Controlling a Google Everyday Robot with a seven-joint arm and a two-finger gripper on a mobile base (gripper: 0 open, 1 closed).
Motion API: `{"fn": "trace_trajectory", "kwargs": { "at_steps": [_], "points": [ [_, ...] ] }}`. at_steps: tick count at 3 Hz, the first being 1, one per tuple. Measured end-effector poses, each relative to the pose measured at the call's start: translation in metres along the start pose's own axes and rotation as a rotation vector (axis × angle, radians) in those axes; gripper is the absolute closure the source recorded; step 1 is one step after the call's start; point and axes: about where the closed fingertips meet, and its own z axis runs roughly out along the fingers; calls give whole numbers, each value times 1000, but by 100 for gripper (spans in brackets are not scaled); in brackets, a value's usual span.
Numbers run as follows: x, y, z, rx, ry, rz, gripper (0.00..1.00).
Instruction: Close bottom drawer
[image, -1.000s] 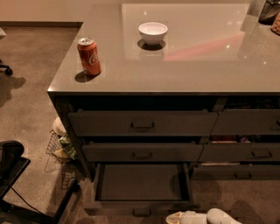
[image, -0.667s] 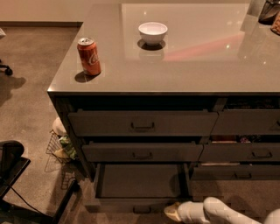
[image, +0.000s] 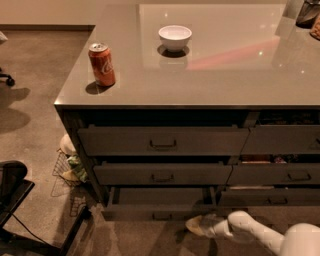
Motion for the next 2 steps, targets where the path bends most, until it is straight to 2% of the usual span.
{"fn": "trace_trajectory", "kwargs": {
  "at_steps": [1,2],
  "points": [
    [-32,-44,19,-3,-8,-34,100],
    [-55,-75,33,-3,-18,-53,100]
  ]
}}
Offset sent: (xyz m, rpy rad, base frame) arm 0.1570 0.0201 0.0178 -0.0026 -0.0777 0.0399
